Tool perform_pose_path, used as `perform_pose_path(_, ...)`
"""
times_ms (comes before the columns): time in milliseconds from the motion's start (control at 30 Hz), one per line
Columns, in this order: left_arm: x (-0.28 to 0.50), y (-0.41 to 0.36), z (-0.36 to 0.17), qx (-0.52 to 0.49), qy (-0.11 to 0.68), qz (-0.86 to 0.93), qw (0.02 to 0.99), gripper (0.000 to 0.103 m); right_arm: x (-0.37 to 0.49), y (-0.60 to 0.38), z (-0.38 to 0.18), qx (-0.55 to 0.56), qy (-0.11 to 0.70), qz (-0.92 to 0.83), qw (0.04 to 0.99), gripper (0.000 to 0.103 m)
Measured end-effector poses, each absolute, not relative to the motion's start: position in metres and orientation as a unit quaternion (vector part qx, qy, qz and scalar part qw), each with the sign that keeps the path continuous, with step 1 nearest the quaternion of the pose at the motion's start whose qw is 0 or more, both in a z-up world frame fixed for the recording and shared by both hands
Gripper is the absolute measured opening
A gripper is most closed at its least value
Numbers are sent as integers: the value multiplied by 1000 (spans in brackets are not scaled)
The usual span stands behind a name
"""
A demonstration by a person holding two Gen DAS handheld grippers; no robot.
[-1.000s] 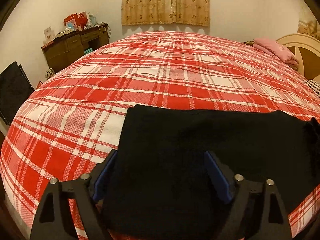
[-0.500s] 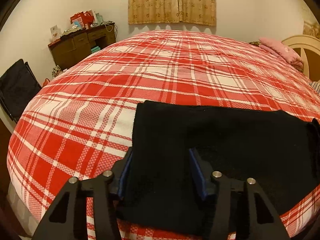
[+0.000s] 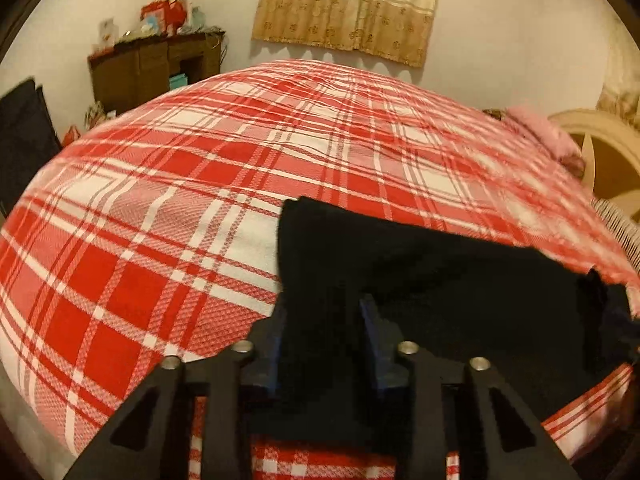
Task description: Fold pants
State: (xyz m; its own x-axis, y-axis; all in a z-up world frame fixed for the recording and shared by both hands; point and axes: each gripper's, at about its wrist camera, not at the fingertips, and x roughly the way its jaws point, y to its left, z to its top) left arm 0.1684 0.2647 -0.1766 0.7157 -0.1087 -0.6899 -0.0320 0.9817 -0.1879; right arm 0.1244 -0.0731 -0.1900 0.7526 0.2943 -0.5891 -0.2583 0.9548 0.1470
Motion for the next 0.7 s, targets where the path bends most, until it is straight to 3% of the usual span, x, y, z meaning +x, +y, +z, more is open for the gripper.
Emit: perform_pose_path(700, 126, 212, -84, -126, 292, -116, 941, 25, 117, -103, -160, 60, 298, 114, 946, 84)
